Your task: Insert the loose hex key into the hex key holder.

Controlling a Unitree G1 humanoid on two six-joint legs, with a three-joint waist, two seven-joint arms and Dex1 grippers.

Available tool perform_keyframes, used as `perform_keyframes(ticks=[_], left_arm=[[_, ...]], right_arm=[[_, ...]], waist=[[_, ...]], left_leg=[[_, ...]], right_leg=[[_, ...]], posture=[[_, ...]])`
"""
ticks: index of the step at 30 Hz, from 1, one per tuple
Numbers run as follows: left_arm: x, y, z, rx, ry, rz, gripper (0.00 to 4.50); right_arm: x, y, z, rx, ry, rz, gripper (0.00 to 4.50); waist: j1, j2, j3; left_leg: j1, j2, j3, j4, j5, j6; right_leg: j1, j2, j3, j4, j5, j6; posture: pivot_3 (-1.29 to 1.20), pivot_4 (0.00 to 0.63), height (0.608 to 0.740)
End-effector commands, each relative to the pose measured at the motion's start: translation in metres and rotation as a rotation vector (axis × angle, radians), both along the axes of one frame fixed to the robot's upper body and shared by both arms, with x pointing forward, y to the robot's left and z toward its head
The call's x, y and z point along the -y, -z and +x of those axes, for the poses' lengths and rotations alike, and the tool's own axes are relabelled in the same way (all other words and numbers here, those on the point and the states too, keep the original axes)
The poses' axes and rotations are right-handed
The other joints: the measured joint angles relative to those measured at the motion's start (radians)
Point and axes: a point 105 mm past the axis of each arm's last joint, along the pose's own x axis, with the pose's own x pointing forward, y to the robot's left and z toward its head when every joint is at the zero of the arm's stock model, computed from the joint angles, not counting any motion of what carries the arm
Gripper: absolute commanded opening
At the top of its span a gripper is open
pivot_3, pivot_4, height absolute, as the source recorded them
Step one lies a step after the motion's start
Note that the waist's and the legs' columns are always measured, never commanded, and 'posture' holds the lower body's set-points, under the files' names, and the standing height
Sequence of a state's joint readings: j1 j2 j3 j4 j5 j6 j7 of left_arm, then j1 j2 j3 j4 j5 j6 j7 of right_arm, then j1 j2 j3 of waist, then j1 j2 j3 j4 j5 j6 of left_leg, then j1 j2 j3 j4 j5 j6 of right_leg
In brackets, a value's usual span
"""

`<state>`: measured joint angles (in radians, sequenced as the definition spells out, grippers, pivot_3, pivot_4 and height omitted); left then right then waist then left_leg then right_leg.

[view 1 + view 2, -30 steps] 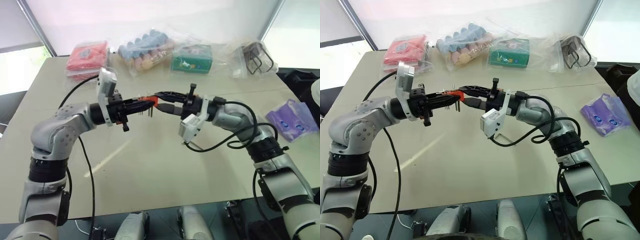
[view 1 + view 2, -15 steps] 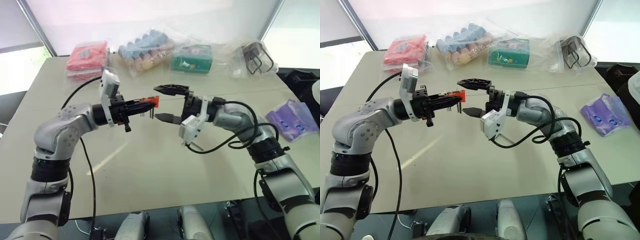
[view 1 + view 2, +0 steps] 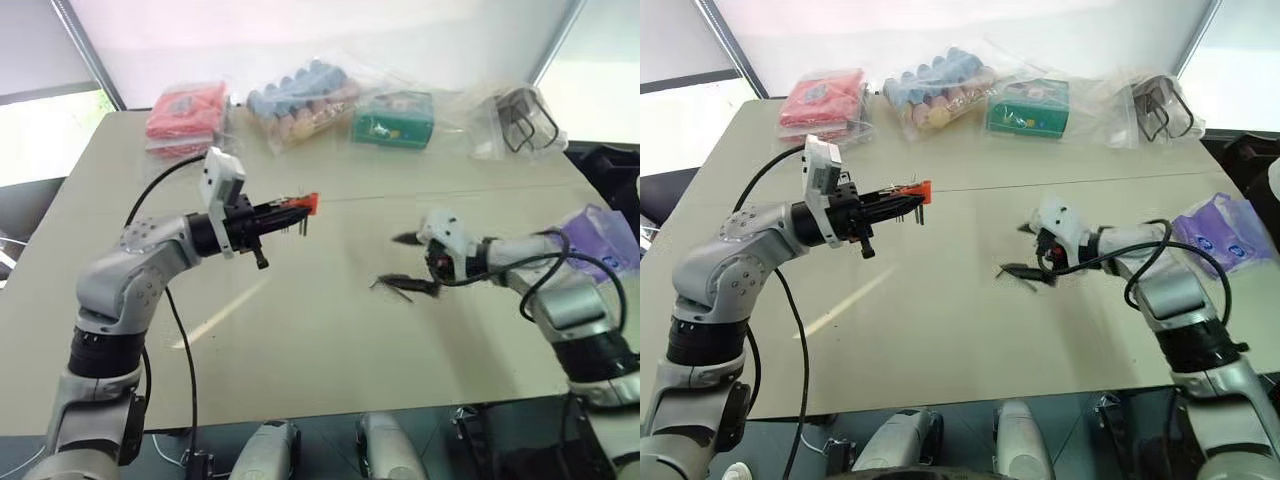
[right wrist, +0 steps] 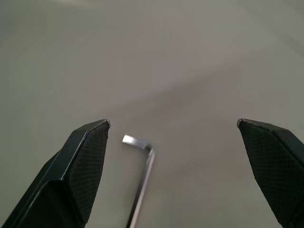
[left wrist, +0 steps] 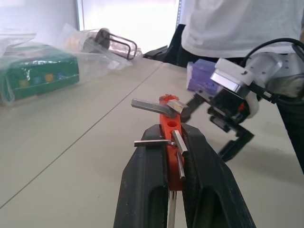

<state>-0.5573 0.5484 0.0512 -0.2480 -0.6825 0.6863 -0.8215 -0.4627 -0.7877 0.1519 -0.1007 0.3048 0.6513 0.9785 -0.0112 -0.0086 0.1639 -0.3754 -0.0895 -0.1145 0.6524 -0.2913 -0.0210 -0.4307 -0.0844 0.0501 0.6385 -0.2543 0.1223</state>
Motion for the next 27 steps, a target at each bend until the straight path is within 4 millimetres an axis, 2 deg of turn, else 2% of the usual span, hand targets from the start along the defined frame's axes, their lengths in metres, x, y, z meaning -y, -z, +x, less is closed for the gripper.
perform_keyframes(ticks=[1, 10, 16, 19, 25, 26, 27], left_arm=[[0.001, -0.013, -0.005, 0.07, -0.002, -0.009, 0.0], [0.002, -0.012, -0.005, 0.067, -0.012, -0.006, 0.0], [0.003, -0.012, -0.005, 0.07, -0.02, -0.001, 0.0], [0.003, -0.011, -0.005, 0.072, -0.024, 0.0, 0.0], [0.003, -0.011, -0.006, 0.074, -0.031, 0.001, 0.0], [0.003, -0.011, -0.006, 0.076, -0.032, 0.001, 0.0], [0.003, -0.011, -0.006, 0.076, -0.033, 0.001, 0.0]], right_arm=[[-0.003, -0.007, -0.011, -0.039, 0.026, 0.014, 4.46], [-0.014, 0.012, -0.003, 0.014, 0.122, -0.051, 4.46], [-0.011, 0.026, -0.002, 0.017, 0.133, -0.107, 4.46], [-0.009, 0.031, -0.002, 0.016, 0.133, -0.129, 3.59], [-0.004, 0.034, 0.001, 0.009, 0.148, -0.135, 0.45], [-0.003, 0.034, 0.001, 0.011, 0.148, -0.139, 0.03], [-0.003, 0.034, 0.001, 0.012, 0.149, -0.141, 0.03]], waist=[[0.0, 0.0, 0.0], [0.001, 0.0, 0.0], [0.001, 0.0, 0.0], [0.001, 0.0, 0.0], [0.001, -0.001, 0.0], [0.001, -0.001, 0.0], [0.001, -0.001, 0.0]], left_leg=[[0.0, 0.0, 0.0, 0.0, 0.0, 0.0], [0.0, 0.0, 0.0, 0.0, 0.001, -0.002], [0.0, -0.001, 0.001, 0.0, 0.001, -0.002], [0.0, -0.001, 0.001, 0.0, 0.001, -0.002], [0.0, -0.001, 0.001, 0.001, 0.001, -0.002], [0.0, -0.001, 0.0, 0.001, 0.001, -0.002], [0.0, -0.001, 0.0, 0.001, 0.001, -0.002]], right_leg=[[0.0, 0.0, 0.0, 0.0, 0.0, 0.0], [0.0, -0.002, 0.0, 0.0, 0.0, 0.0], [0.0, -0.002, 0.0, 0.0, 0.0, 0.0], [0.0, -0.002, 0.0, 0.0, 0.0, 0.0], [0.001, -0.001, -0.001, 0.0, 0.0, 0.0], [0.001, -0.001, -0.001, 0.0, 0.0, 0.0], [0.002, -0.001, -0.001, 0.0, 0.0, 0.0]], posture=[[0.0, 0.15, 0.74], [0.0, 0.15, 0.74], [0.0, 0.15, 0.74], [0.0, 0.15, 0.74], [0.0, 0.15, 0.74], [0.0, 0.15, 0.74], [0.0, 0.15, 0.74]])
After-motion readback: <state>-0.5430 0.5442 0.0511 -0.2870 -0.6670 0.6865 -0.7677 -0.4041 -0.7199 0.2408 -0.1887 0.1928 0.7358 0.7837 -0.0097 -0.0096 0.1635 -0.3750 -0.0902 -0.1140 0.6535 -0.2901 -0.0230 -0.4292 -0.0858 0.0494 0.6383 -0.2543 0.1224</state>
